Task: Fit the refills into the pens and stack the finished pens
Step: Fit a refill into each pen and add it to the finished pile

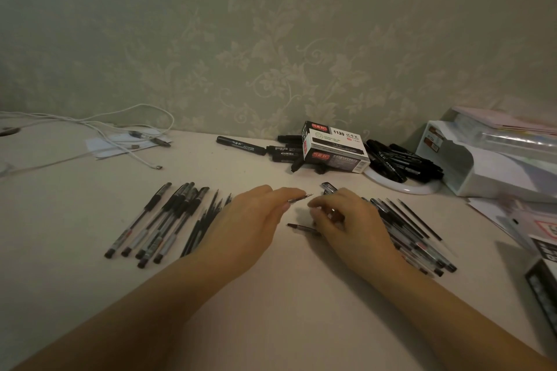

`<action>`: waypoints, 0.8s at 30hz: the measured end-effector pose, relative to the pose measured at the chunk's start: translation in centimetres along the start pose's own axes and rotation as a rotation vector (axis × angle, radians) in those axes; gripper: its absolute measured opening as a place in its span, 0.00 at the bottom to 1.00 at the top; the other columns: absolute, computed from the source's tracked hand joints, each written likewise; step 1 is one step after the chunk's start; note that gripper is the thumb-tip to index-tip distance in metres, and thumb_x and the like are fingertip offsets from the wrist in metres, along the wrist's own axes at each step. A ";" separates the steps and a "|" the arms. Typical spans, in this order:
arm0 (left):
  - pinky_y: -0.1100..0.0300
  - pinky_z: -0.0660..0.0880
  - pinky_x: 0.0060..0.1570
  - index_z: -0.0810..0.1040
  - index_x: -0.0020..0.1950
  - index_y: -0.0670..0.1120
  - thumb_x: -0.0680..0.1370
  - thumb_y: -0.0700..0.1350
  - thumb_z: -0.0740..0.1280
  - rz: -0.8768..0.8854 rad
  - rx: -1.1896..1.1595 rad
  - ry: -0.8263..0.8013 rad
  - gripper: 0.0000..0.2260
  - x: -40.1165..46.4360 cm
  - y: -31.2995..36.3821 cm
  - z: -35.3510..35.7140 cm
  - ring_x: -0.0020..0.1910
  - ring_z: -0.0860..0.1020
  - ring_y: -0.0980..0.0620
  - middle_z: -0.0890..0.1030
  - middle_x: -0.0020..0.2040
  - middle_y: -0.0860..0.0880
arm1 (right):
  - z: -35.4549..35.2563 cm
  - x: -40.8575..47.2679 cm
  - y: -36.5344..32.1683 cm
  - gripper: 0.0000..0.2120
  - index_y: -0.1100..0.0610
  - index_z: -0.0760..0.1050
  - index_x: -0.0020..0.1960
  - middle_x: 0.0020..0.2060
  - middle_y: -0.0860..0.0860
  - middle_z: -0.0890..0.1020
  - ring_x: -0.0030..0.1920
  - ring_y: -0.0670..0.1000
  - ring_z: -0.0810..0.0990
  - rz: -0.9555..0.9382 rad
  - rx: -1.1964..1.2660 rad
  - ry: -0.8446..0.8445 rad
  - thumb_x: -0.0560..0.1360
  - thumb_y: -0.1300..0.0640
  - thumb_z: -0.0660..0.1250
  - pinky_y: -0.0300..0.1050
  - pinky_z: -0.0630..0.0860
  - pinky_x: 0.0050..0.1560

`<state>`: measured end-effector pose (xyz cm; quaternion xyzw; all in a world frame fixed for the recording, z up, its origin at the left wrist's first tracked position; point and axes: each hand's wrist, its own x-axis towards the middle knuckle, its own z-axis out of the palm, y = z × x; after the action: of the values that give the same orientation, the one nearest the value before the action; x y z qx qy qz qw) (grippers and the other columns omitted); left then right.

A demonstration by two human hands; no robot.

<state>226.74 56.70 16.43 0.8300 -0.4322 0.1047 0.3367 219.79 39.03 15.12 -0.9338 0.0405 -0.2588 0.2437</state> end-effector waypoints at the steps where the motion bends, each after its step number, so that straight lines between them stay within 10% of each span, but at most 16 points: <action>1: 0.55 0.75 0.49 0.73 0.68 0.56 0.82 0.44 0.56 0.021 -0.012 0.032 0.16 0.0 0.0 0.0 0.45 0.75 0.54 0.76 0.44 0.53 | -0.1 0.0 -0.3 0.05 0.49 0.82 0.51 0.42 0.41 0.79 0.44 0.40 0.76 0.008 0.079 0.044 0.78 0.54 0.67 0.27 0.69 0.45; 6: 0.60 0.74 0.44 0.74 0.68 0.55 0.82 0.42 0.58 0.123 -0.065 0.118 0.17 0.0 -0.1 0.1 0.42 0.75 0.57 0.76 0.42 0.54 | -0.5 0.1 -2.0 0.06 0.50 0.84 0.50 0.40 0.44 0.85 0.42 0.39 0.82 0.117 0.680 -0.087 0.77 0.52 0.69 0.28 0.74 0.43; 24: 0.59 0.73 0.43 0.74 0.66 0.55 0.82 0.47 0.57 0.064 -0.060 0.114 0.13 0.0 -0.3 0.4 0.42 0.75 0.57 0.77 0.41 0.56 | -0.5 1.1 -1.0 0.06 0.57 0.84 0.47 0.47 0.58 0.86 0.44 0.51 0.86 0.443 1.354 0.044 0.73 0.58 0.70 0.38 0.81 0.43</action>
<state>226.93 56.59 15.93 0.7981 -0.4414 0.1495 0.3820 220.44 39.49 16.49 -0.5418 0.0648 -0.1902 0.8161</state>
